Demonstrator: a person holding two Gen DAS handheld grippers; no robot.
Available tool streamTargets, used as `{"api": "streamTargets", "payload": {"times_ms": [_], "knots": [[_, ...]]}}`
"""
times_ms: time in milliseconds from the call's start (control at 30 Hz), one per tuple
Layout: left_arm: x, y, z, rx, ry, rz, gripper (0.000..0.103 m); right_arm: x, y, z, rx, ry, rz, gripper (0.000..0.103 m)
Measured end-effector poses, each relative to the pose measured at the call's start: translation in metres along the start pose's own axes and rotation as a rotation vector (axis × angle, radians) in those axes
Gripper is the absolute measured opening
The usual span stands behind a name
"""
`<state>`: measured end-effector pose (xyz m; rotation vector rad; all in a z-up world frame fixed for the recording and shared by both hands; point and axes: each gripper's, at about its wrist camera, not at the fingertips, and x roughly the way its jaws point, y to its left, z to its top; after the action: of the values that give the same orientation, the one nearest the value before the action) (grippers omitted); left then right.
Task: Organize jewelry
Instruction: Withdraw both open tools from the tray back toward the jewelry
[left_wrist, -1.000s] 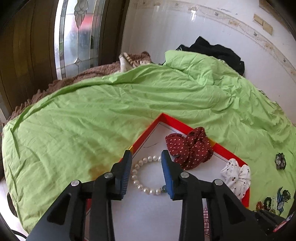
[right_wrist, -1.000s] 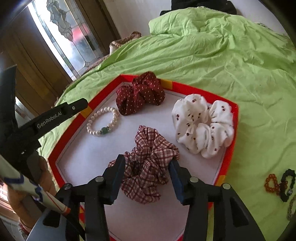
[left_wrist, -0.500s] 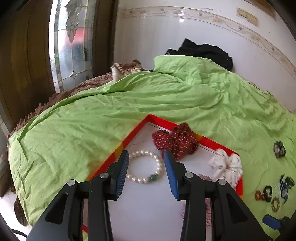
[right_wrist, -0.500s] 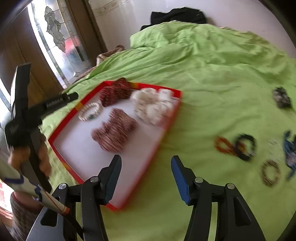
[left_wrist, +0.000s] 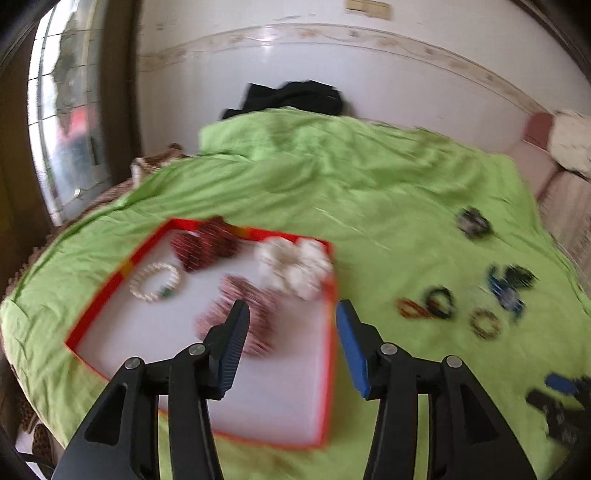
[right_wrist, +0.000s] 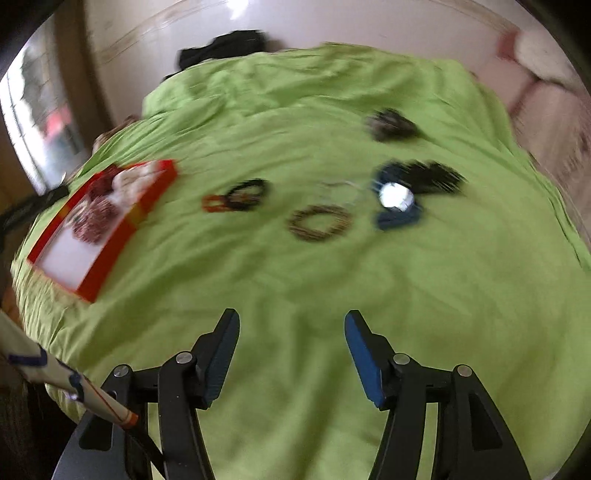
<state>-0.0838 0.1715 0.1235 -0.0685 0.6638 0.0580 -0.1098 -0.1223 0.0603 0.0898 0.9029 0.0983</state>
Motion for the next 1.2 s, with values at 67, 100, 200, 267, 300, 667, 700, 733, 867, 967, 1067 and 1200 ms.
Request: {"api": "streamTargets", "payload": {"times_ms": [67,100,200,267,300,667,700,733,867,967,1067,1200], "knots": [[-0.009,-0.018,-0.008,0.02,0.014,-0.027,0.048,-0.004,-0.015,-0.003,0.042,-0.012,-0.001,0.064],[-0.01,-0.025,-0.011,0.029,0.02,-0.036,0.049,-0.005,-0.02,-0.004,0.056,-0.019,0.003,0.064],[-0.019,-0.051,-0.02,0.075,0.043,-0.06,0.052,-0.011,-0.032,-0.007,0.084,-0.041,0.015,0.064],[-0.024,-0.065,-0.026,0.11,0.049,-0.06,0.052,-0.015,-0.039,-0.012,0.091,-0.052,0.014,0.064],[-0.024,-0.069,-0.027,0.12,0.052,-0.057,0.052,-0.016,-0.042,-0.012,0.094,-0.056,0.014,0.064],[-0.013,-0.104,-0.038,0.143,0.131,-0.084,0.052,-0.022,-0.092,-0.03,0.19,-0.066,0.02,0.064],[-0.012,-0.107,-0.038,0.148,0.138,-0.088,0.052,-0.021,-0.096,-0.031,0.2,-0.064,0.02,0.064],[-0.01,-0.111,-0.038,0.153,0.144,-0.092,0.052,-0.02,-0.098,-0.032,0.204,-0.062,0.02,0.064],[-0.002,-0.125,-0.038,0.175,0.167,-0.116,0.052,-0.017,-0.107,-0.031,0.215,-0.054,0.026,0.064],[0.009,-0.136,-0.035,0.19,0.179,-0.14,0.052,-0.016,-0.111,-0.027,0.215,-0.055,0.036,0.064],[0.02,-0.147,-0.03,0.204,0.199,-0.193,0.052,-0.015,-0.115,-0.02,0.219,-0.055,0.047,0.064],[0.04,-0.169,-0.019,0.236,0.223,-0.293,0.05,-0.007,-0.124,-0.001,0.24,-0.035,0.094,0.064]]}}
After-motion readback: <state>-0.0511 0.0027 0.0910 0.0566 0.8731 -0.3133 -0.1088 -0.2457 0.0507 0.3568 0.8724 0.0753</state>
